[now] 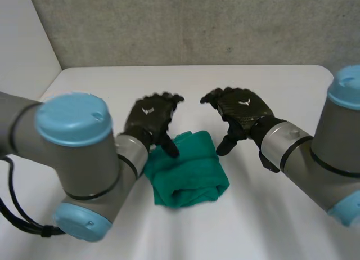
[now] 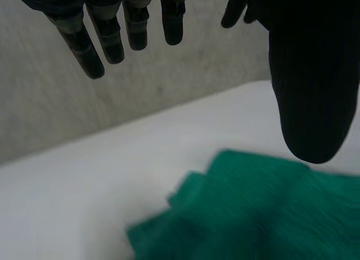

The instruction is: Fold the towel.

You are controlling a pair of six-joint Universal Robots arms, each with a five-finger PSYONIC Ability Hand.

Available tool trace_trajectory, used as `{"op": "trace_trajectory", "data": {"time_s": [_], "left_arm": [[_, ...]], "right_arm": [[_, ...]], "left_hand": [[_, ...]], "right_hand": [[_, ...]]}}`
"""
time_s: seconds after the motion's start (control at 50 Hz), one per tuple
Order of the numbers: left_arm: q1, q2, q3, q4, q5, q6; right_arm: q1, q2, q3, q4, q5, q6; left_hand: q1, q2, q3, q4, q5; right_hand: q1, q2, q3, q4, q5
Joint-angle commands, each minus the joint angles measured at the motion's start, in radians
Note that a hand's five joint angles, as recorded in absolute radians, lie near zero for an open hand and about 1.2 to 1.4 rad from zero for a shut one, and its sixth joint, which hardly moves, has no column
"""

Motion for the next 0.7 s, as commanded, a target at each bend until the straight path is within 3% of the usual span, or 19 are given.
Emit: {"op": "trace_trajectory", "data": {"time_s": [0.02,0.26,0.42,0.6,0.7], "left_arm": [[-0.012,-0.09,-0.012,-0.039,-0.07,-0.055],[0.064,-0.177,0.068,-0.028,-0.083,0.059],[0.069,-0.243,0.085,-0.042,-0.004,0.074],[0.075,-0.234,0.056,-0.071,-0.009,0.108],[0.106,-0.208,0.067,-0.069,-0.009,0.155]], "right_arm": [[0.007,0.242,-0.158,0.179,-0.01,-0.017],[0.006,0.216,-0.074,0.127,-0.024,-0.028],[0.013,0.238,-0.062,0.107,-0.002,-0.063],[0.007,0.265,-0.04,0.112,0.042,-0.129],[-0.002,0.186,0.035,0.103,0.052,-0.177]], "left_hand": [[0.036,0.032,0.023,0.033,0.016],[0.047,0.044,0.035,0.044,0.027],[0.053,0.049,0.04,0.05,0.033],[0.045,0.041,0.032,0.042,0.025],[0.039,0.035,0.026,0.036,0.019]], "right_hand": [[-0.026,-0.045,-0.036,-0.053,-0.059],[0.023,0.004,0.012,-0.005,-0.011],[-0.024,-0.043,-0.034,-0.051,-0.057],[-0.026,-0.045,-0.036,-0.053,-0.059],[-0.026,-0.045,-0.036,-0.053,-0.059]]}}
